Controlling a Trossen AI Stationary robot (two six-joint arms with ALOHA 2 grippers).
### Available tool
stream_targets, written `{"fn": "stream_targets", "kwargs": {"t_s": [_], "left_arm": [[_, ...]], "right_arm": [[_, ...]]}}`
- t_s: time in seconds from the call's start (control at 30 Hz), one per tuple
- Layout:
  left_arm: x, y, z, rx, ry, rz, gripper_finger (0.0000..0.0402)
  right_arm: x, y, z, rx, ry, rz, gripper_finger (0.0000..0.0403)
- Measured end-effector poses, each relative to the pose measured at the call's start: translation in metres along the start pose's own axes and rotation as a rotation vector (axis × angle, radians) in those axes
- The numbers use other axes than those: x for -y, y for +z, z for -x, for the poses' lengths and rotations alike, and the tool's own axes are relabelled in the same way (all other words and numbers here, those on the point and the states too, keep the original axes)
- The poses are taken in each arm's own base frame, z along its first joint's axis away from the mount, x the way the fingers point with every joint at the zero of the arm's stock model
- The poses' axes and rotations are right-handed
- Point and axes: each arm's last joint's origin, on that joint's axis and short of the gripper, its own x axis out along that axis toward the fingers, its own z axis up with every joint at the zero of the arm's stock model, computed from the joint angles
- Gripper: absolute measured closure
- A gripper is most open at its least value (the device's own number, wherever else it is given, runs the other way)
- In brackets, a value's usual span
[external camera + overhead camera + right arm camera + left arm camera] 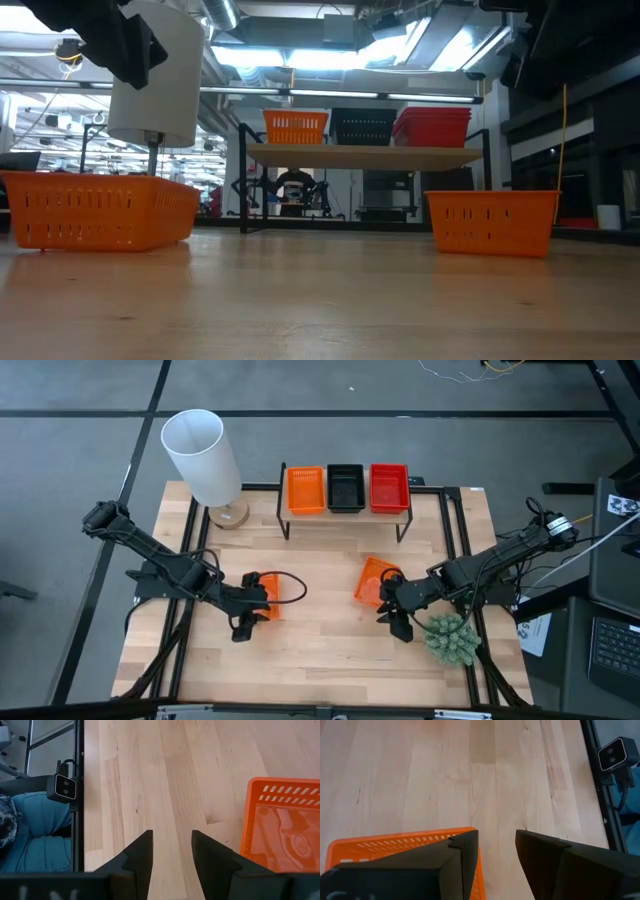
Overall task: Stack baskets on shelf by color
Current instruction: Stack the bottom left orange basket on the orange basket on the top shelf
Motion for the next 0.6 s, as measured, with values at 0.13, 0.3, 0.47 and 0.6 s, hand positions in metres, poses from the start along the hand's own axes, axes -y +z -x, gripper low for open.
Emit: {"fn": "stream_targets", "kwargs": {"t_s": [0.13,0.3,0.47,0.6], "left_arm": [[0.001,-0.001,-0.005,-0.014,0.006,-0.003,0.0278],[0.002,-0.009,-0.026,-0.092,0.044,-0.027,0.0278],[0.003,-0.016,-0.042,-0.156,0.072,-0.042,0.0278],[0.004,-0.017,-0.048,-0.164,0.067,-0.038,0.0278]], "right_arm": [[0.000,0.000,0.000,0.000,0.000,0.000,0.0270],[0.000,0.000,0.000,0.008,-0.011,0.000,0.0270],[0.000,0.000,0.000,0.008,-0.011,0.000,0.0270],[0.000,0.000,0.000,0.008,-0.011,0.000,0.0270]]}}
